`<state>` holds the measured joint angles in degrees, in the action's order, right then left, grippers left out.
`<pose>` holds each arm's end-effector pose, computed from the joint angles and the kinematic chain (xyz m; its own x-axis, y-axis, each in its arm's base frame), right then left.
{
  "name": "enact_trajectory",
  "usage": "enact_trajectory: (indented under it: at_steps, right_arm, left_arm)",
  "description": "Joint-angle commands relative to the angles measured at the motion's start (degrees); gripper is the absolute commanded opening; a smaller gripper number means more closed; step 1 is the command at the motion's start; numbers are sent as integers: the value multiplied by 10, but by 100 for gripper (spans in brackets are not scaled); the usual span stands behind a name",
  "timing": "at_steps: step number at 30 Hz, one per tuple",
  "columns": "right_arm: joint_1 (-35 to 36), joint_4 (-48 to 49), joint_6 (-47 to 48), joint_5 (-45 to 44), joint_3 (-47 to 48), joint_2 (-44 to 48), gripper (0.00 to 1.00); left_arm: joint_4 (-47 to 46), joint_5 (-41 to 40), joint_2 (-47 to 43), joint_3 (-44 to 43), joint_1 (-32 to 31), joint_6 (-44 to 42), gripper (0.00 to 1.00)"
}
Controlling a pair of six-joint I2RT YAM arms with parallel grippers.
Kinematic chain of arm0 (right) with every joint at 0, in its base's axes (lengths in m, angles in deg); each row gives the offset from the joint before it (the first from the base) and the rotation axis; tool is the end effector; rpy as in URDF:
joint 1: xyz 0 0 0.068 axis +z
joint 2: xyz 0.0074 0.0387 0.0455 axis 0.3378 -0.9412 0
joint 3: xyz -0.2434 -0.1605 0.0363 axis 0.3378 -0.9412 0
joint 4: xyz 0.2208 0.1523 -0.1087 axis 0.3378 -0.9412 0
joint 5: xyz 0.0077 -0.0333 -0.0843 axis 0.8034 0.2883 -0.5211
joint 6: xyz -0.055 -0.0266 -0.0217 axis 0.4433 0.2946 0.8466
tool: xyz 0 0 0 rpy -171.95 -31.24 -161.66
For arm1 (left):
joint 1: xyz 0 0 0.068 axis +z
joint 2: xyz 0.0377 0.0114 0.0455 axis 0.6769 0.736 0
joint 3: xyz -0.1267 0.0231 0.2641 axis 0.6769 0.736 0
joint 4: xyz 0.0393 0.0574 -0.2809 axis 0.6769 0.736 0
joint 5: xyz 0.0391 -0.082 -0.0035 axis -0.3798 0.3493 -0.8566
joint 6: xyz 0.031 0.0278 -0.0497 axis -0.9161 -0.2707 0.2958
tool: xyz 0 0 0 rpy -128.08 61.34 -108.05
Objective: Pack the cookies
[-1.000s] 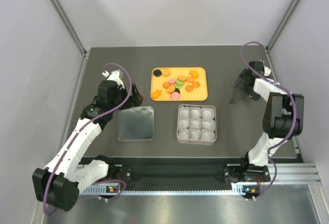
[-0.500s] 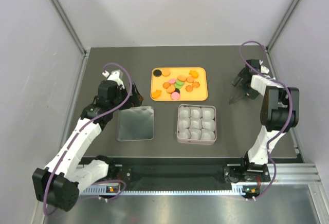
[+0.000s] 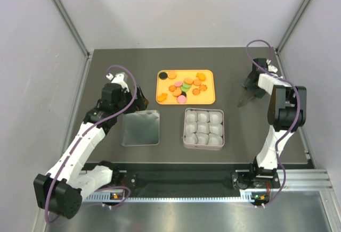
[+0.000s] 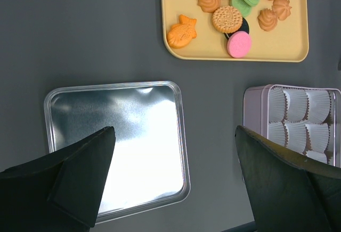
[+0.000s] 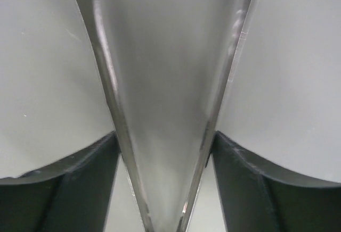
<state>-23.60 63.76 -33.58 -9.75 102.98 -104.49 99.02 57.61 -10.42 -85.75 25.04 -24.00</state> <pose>0.4431 -0.0449 0.1581 -0.5811 0.5858 -0.5649 0.6649 0.7420 0.0856 0.2366 -0.0772 0.3043 -0.6254 -0.2540 -0.7379 0.0748 0.9217 -0.3806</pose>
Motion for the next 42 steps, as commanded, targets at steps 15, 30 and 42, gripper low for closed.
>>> enact_trajectory:
  at_steps: [15,30,42]
  right_arm:
    - [66,-60,110,57,74,109,49]
    - [247,-208,109,62,3,325,49]
    - [374,-209,119,72,1,335,48]
  left_arm:
    - [-16,3,1,-11,2,-5,99]
    - [-24,46,22,-9,1,6,98]
    - [-19,15,-8,-9,1,-2,98]
